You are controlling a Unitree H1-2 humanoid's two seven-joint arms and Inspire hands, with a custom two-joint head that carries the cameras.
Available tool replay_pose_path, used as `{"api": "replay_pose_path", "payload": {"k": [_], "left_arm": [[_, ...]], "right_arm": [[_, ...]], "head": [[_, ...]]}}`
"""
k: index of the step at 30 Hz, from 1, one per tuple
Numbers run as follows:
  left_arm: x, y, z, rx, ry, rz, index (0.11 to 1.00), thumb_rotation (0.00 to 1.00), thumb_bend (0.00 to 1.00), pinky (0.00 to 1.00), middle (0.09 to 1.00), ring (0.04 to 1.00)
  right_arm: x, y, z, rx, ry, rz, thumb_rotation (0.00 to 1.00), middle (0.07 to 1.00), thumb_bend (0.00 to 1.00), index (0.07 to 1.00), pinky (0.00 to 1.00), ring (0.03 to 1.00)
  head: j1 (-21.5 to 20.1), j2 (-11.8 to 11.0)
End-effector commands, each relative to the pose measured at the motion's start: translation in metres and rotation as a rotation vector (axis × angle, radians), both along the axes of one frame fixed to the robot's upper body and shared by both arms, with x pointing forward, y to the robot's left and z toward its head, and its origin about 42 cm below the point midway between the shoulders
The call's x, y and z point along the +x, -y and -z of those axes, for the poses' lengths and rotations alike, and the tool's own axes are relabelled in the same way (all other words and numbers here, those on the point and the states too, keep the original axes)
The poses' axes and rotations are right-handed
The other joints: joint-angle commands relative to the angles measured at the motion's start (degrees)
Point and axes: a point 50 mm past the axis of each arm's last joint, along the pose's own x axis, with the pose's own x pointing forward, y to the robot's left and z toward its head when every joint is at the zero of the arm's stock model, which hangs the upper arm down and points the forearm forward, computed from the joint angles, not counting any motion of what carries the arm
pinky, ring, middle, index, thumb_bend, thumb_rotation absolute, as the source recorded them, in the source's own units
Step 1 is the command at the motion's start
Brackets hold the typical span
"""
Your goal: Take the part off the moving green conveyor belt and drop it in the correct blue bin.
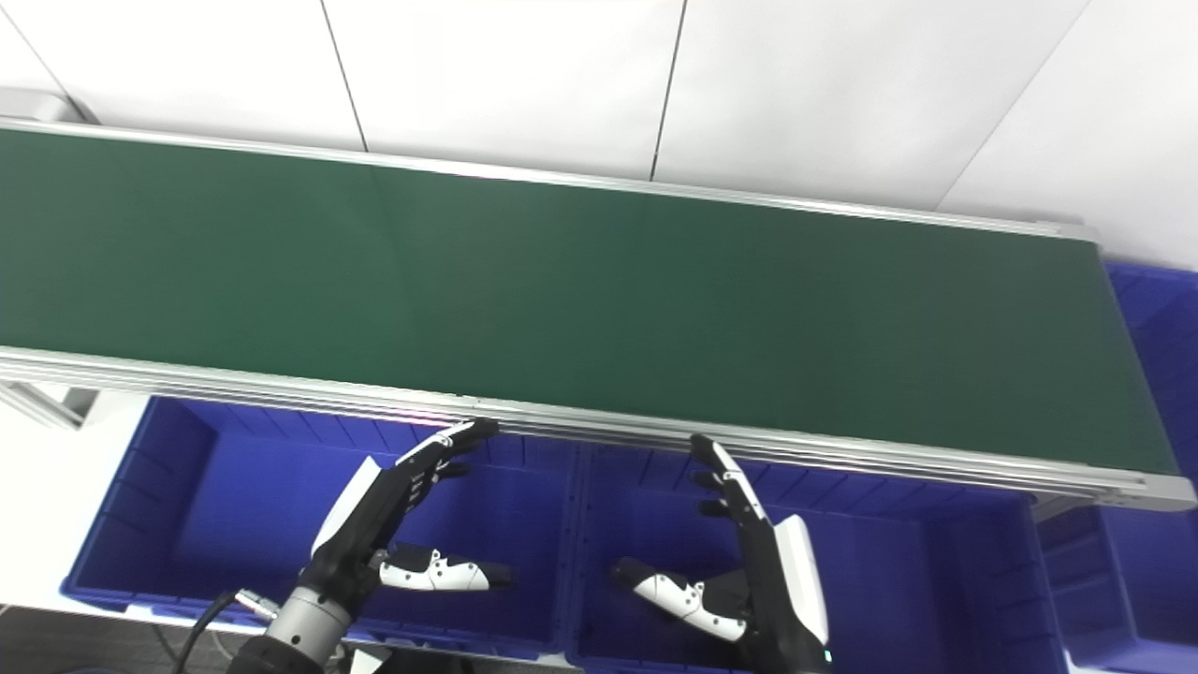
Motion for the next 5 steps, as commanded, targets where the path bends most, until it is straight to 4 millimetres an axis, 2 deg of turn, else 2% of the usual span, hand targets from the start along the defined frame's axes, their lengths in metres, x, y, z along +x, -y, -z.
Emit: {"api": "replay_pose_path", "payload": {"k": [1, 5], "left_arm": [[0.003, 0.0007, -0.0064, -0.025, 0.056, 0.009, 0.852, 0.14, 0.78, 0.83, 0.927, 0.894], [0.0018, 0.0001, -0.0059, -0.039, 0.063, -0.001, 0.867, 0.17, 0.78, 0.85, 0.937, 0.911]], "right_arm": [[-0.0011, -0.0043, -0.0092, 0.033, 0.047, -0.02, 0.48, 0.857, 0.81, 0.902, 0.71, 0.801], [-0.0023, -0.0072, -0.0103, 0.036, 0.016, -0.05, 0.46, 0.859, 0.81, 0.917, 0.72, 0.8]], "head": [[0.0, 0.0], [-0.2, 0.0]]}}
